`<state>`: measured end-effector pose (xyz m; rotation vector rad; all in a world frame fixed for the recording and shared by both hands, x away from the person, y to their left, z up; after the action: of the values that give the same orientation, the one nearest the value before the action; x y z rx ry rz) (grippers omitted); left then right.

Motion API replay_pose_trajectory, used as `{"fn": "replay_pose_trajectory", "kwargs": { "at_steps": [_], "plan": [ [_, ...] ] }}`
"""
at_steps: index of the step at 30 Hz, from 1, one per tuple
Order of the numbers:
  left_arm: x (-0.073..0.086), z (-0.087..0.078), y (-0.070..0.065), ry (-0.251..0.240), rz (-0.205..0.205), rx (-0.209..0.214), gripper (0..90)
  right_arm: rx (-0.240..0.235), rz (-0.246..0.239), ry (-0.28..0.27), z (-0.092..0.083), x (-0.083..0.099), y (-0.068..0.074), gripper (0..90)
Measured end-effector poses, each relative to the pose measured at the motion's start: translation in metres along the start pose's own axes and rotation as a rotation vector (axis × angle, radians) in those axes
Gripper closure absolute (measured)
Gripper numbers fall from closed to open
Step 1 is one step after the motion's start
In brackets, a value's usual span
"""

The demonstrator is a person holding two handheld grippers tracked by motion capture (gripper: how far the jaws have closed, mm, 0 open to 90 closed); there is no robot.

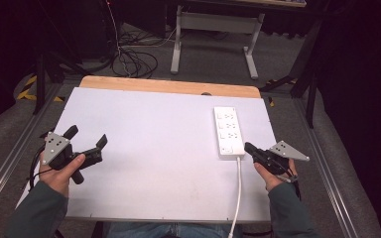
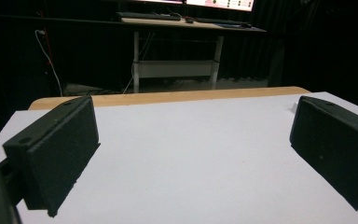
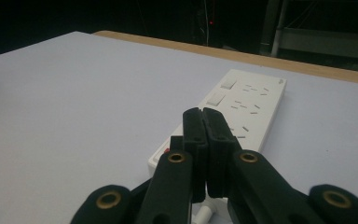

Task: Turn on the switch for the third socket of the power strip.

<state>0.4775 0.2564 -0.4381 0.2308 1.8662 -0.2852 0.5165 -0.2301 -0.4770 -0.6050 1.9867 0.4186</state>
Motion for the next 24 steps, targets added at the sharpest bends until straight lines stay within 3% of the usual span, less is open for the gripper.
{"fn": "replay_pose_trajectory", "kwargs": {
  "at_steps": [8,24],
  "plan": [
    [-0.0002,-0.0001,0.0000,-0.001,0.004,0.002,1.8,0.012,-0.027,0.016,0.0007,0.0009,0.0002,90.0],
    [-0.0001,-0.0011,0.0001,-0.005,0.004,0.003,1.8,0.024,-0.033,0.049,0.0097,0.0015,-0.0019,90.0]
  ]
}}
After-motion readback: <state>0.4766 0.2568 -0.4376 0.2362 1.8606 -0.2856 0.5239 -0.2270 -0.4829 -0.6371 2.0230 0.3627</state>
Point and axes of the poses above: each handheld gripper's, and its own axes: z roughly forward along the jaws, x roughly out of its underside, y roughly to its left, the point moved 8 cm from there along z, roughly forward along the jaws, and after that the axes turned 9 degrees about y, right-handed, at the moved point
